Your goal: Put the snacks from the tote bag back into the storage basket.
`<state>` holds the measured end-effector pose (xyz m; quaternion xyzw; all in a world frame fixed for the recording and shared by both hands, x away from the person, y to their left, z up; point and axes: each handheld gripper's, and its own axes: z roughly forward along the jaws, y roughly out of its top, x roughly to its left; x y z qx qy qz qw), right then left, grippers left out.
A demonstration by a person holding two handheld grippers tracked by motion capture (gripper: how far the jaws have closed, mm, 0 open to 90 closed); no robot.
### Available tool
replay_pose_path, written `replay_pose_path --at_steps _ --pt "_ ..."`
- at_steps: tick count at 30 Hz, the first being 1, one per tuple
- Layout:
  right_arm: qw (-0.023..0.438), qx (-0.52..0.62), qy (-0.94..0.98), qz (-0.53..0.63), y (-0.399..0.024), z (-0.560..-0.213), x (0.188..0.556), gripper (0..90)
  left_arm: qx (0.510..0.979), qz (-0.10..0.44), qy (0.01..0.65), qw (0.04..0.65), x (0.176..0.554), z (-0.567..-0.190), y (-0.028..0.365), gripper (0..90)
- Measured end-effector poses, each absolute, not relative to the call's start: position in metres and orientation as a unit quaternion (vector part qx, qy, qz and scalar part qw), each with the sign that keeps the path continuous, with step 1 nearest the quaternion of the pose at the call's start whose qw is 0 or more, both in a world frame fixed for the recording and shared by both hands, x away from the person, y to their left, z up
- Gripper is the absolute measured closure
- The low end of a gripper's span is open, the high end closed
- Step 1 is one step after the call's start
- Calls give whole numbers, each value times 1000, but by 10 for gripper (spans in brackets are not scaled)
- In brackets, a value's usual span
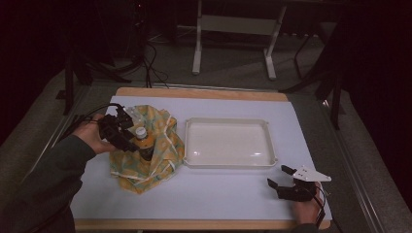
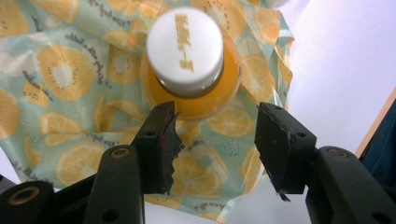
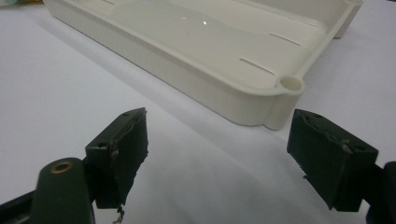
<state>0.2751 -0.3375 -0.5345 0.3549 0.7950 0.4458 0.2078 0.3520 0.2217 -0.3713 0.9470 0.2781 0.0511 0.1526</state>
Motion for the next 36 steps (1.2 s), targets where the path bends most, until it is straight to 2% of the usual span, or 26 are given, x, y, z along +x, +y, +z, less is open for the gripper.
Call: replay_pose_path --at_steps 26,32,36 --pt "207 355 795 446 -338 -534 275 199 941 58 297 150 372 -365 206 515" --pt "206 356 795 446 -338 -534 275 199 946 60 287 136 376 -365 202 573" --pt "206 356 795 445 -338 -534 276 199 949 61 280 132 376 -365 200 580"
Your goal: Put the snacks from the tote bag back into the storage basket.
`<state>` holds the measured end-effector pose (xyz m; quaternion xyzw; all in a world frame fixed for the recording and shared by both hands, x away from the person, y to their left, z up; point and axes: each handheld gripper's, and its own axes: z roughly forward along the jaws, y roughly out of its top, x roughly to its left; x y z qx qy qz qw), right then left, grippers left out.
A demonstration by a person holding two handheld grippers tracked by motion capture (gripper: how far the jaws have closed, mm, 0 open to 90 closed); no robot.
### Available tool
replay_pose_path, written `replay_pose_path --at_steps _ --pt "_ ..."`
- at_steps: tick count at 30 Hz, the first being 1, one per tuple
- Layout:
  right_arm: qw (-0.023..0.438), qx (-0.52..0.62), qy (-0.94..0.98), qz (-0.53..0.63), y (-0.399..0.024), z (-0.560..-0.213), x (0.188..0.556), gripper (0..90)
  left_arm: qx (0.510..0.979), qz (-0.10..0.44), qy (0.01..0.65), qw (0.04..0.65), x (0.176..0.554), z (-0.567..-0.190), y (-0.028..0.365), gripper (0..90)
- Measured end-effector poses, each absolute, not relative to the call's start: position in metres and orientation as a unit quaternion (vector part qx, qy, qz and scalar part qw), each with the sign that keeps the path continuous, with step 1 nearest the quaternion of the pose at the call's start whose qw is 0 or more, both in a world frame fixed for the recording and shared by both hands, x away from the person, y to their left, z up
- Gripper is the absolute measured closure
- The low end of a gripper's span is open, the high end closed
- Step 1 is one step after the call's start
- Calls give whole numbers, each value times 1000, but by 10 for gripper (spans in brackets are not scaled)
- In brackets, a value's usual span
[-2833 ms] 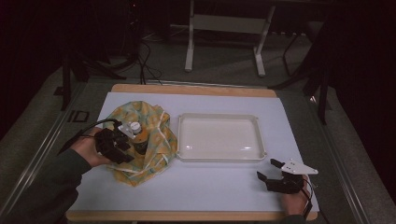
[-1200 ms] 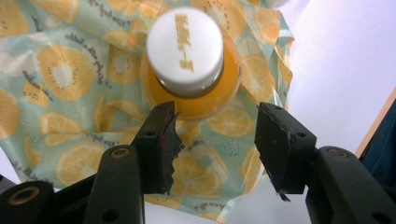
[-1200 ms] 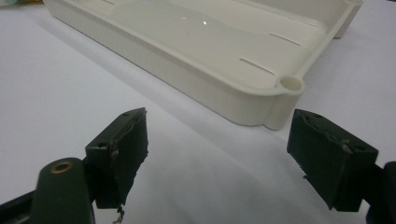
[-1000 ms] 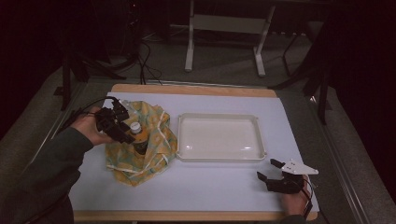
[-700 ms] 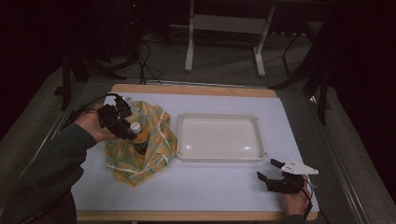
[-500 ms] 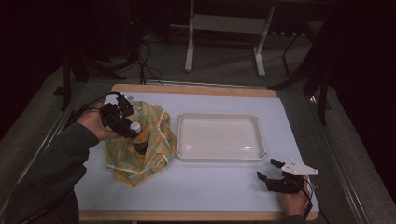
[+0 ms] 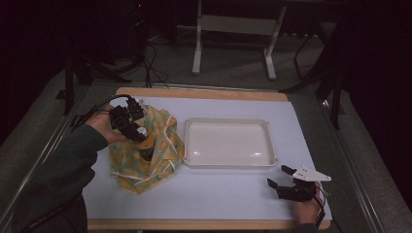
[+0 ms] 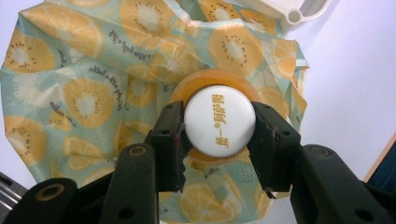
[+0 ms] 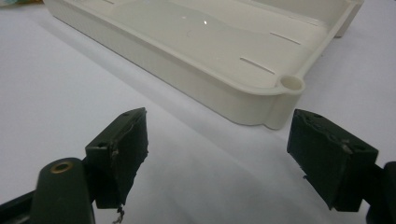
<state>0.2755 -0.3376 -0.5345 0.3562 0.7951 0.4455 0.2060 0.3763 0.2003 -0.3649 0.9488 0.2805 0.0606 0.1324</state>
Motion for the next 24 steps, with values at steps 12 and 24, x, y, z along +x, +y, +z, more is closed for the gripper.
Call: replay_pose_path --at_steps 12,24 --pt "204 356 796 446 -338 -534 276 199 949 55 281 129 380 -365 200 572" --pt "202 355 796 447 -338 -534 276 201 954 54 266 127 379 -363 195 586"
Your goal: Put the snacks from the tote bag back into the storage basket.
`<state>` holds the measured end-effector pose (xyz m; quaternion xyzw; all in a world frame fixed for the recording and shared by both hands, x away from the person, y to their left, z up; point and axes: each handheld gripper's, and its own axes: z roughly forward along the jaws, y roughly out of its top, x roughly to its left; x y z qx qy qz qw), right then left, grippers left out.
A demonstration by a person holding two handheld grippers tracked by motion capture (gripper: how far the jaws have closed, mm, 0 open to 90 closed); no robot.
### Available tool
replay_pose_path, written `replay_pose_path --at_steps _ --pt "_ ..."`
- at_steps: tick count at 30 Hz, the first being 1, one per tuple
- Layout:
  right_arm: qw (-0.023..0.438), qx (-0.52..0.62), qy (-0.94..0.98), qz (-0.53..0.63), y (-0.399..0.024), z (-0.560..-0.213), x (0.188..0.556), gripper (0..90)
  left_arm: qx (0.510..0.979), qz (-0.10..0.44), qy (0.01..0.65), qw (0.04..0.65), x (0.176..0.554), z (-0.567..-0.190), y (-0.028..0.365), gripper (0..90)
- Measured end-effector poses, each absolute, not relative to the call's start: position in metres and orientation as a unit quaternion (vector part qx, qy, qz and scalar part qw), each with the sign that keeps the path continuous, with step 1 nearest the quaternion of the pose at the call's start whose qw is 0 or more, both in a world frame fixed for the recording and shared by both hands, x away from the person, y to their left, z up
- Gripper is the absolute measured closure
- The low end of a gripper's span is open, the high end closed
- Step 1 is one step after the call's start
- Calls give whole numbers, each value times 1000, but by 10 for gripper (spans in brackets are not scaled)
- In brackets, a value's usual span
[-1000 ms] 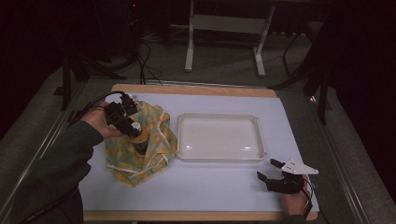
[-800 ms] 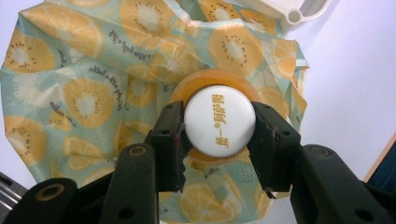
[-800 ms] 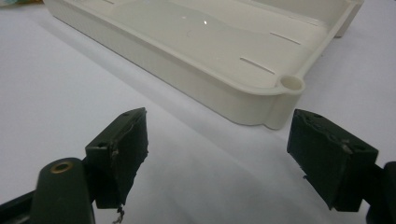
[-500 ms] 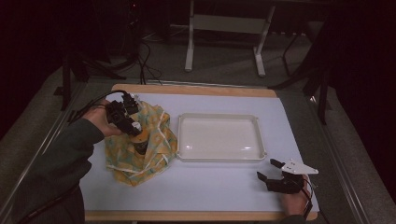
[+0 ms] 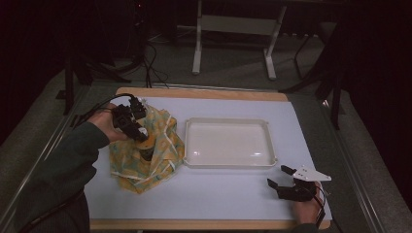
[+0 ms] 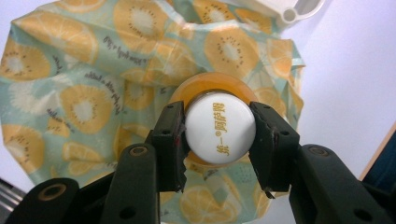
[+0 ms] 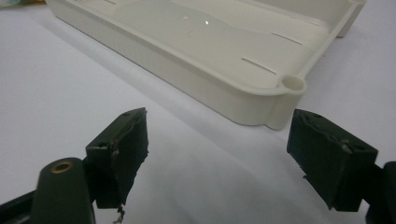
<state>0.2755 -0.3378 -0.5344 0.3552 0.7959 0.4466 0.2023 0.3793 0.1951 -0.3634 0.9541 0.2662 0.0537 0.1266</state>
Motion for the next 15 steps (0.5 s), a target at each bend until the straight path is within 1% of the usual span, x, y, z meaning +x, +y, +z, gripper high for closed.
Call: replay_pose_path --at_steps 12,15 --pt "202 353 796 448 -338 -534 276 202 958 52 263 103 378 -359 196 587" --pt "201 353 796 449 -338 -534 276 202 958 53 262 108 377 -356 199 587"
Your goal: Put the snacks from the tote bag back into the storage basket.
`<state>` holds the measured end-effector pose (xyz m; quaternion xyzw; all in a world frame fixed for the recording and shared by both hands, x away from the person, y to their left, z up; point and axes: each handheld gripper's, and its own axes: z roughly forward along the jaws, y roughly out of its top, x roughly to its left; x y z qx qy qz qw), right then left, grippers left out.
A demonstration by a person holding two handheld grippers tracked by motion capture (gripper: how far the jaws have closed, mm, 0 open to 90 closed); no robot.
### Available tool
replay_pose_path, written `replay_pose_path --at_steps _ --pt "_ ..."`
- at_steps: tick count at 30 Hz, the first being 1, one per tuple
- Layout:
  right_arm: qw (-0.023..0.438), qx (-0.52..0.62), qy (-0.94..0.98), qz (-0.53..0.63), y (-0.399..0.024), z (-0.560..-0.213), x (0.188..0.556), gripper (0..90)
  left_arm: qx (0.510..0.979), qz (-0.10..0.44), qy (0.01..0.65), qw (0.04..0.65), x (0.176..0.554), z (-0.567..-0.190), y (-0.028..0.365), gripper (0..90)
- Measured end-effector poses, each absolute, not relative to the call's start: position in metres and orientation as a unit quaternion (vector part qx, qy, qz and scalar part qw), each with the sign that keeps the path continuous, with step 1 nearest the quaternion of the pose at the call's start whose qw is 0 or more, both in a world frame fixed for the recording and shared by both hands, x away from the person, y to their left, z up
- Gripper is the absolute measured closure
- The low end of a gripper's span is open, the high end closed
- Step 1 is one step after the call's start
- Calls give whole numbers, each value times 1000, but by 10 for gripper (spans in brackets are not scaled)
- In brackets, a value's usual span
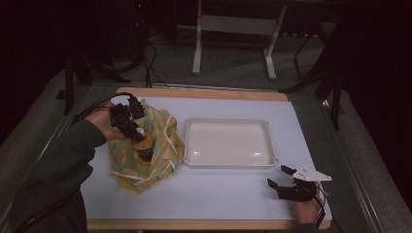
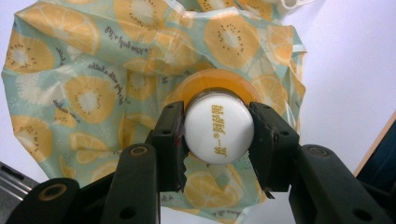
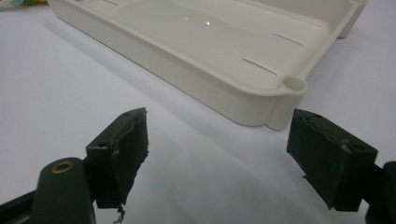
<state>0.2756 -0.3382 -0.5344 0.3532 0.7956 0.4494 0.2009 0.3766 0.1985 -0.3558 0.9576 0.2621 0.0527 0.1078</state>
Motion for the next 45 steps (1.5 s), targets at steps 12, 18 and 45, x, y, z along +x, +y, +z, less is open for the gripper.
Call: replay_pose_path --at_steps 12,18,45 --pt "202 351 796 450 -338 -534 276 202 961 60 248 102 371 -343 201 587" --pt "201 351 795 452 -338 -534 275 202 966 65 232 92 366 -335 197 587" --pt "202 349 795 453 -339 -534 275 201 973 76 200 84 351 -304 193 587"
